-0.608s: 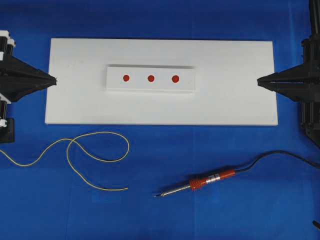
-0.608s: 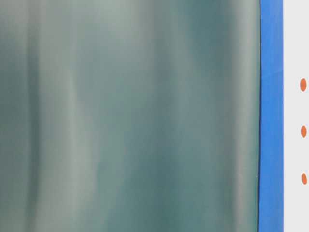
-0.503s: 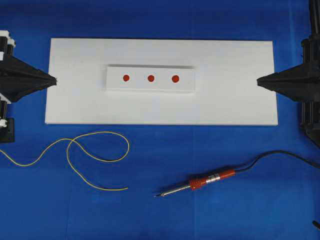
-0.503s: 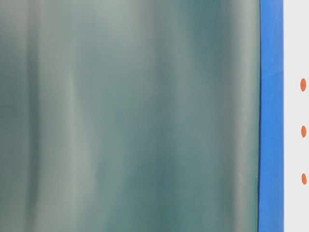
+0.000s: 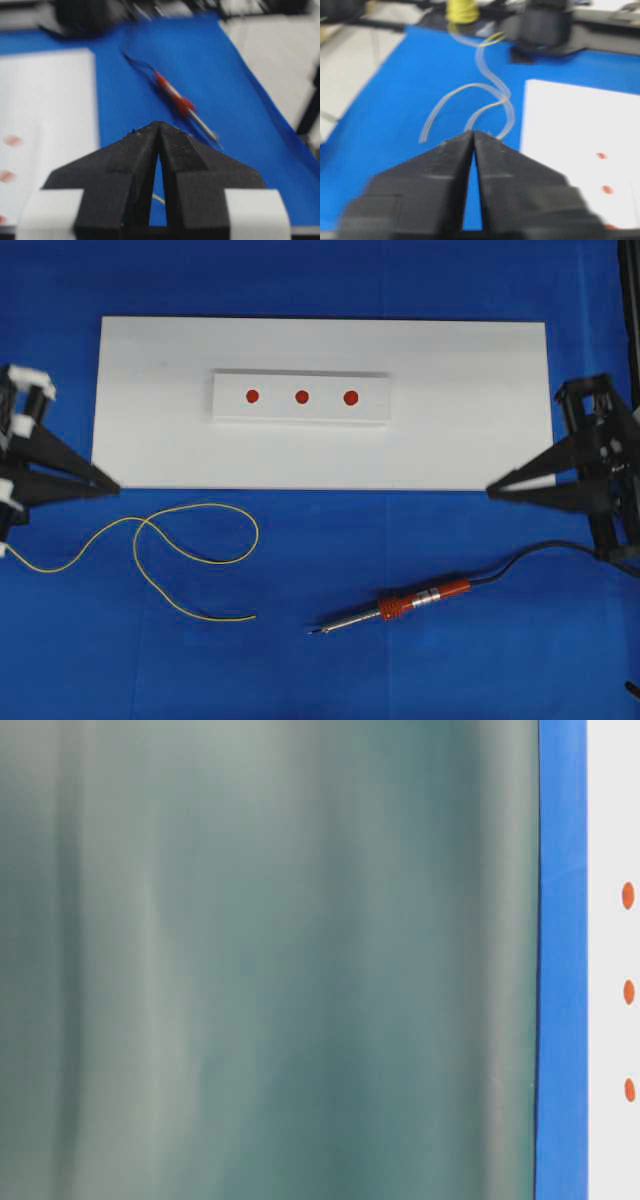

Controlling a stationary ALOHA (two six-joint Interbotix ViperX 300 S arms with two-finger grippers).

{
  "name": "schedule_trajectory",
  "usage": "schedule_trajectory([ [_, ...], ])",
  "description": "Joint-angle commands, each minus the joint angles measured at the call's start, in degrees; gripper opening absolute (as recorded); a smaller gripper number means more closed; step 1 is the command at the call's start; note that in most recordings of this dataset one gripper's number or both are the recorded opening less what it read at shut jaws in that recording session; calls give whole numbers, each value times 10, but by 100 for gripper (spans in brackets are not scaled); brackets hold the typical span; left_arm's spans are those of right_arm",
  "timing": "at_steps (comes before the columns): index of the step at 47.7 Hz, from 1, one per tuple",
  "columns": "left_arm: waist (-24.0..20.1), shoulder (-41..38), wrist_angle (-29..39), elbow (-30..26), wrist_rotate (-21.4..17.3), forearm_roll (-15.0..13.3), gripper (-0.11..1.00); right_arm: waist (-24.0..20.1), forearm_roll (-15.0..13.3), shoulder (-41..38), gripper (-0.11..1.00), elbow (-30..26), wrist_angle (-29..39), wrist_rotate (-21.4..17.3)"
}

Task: Touch the tip of the soldering iron to the tip of the solder at the mark.
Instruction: 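Lower both grippers toward the yellow wire and red soldering iron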

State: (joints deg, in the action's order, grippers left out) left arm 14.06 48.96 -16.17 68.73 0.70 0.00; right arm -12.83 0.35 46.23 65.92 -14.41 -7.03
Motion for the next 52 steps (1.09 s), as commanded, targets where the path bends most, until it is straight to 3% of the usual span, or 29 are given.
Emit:
schedule_trajectory([
  [1,23,-25,-14,-4,1,1,2,-24,5,-17,14,-11,-15,-5],
  [3,33,-36,-23,-4,1,1,5,-33,10,-28,23,-11,-20,-9],
  [7,55,-64,-42,-4,2,1,23,-47,22,-60,46,-11,-34,-15],
  [13,94,-115,-55,-4,4,1,63,-69,40,-120,84,-10,-58,-16],
  [15,105,-133,-59,-4,5,1,76,-76,42,-137,90,-8,-69,-16],
  [18,120,-164,-70,-4,10,1,87,-91,48,-165,90,-5,-91,-16],
  [30,127,-303,-151,-8,48,-1,86,-112,86,-262,88,17,-190,-16],
  [42,139,-445,-243,-29,50,-1,85,-143,127,-388,88,13,-260,-15],
  [52,139,-527,-251,-62,54,-3,84,-165,172,-470,87,5,-302,-15],
])
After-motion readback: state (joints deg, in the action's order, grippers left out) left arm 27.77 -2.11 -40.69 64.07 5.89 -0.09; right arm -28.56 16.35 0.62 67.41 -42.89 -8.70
